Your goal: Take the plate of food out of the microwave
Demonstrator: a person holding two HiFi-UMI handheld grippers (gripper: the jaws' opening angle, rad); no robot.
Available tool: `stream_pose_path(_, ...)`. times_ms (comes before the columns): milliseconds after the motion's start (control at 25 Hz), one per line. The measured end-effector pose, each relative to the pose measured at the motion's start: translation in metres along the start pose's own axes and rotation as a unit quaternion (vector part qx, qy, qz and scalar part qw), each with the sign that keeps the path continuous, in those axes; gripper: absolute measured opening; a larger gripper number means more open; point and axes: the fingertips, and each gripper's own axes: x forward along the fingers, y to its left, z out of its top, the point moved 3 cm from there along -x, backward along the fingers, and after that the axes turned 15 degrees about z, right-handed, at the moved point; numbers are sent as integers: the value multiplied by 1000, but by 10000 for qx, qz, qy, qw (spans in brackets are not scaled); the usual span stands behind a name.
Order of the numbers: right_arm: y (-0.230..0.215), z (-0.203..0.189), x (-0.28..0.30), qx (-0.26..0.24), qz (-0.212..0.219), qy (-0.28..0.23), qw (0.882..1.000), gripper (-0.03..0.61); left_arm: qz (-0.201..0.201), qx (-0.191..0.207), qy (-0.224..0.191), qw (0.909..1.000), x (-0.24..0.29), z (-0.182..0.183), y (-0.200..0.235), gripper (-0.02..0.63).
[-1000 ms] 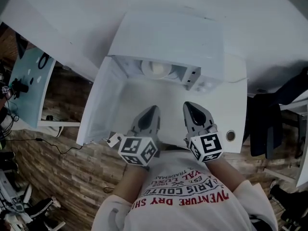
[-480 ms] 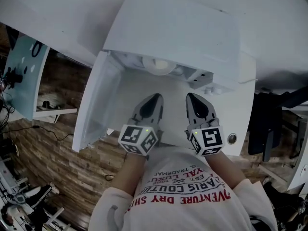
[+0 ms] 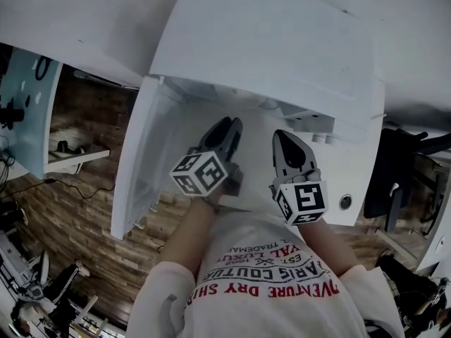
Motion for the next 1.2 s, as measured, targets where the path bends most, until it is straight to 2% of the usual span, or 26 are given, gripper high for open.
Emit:
stream_pose_path(80, -1, -4, 5, 32, -16, 60, 10000, 3, 35, -187, 70, 9998, 10, 3, 7, 112)
stream_pose_path(280, -4, -11, 13, 120, -102, 166, 9997, 3, 145, -66, 167, 9997, 33, 5, 13, 118)
stream_pose_path(560, -5, -20, 15, 81, -136, 308, 9994, 3, 280, -863, 385, 9951, 54, 3, 25, 127)
stream_pose_path(720, -9, -25, 14, 139, -196, 377, 9990, 3, 214, -1548, 418, 9868, 60, 10, 27, 126)
stream_pose_path(880, -11, -27, 12, 99, -239, 415, 9988, 3, 281, -2334, 480, 9708, 63, 13, 28, 126)
stream_pose_path(960, -11, -27, 12, 73, -242, 425, 9988, 4, 393, -2519, 562, 9653, 65, 10, 30, 106)
stream_pose_path(1000, -11, -27, 12, 69, -244, 425, 9988, 3, 428, -2592, 605, 9630, 65, 9, 32, 65)
stream_pose_path(1040, -11, -27, 11, 67, -245, 424, 9988, 3, 425, -2652, 643, 9611, 65, 7, 32, 52)
stream_pose_path(1200, -11, -29, 8, 63, -259, 437, 9987, 3, 393, -2622, 636, 9621, 63, 6, 31, 46)
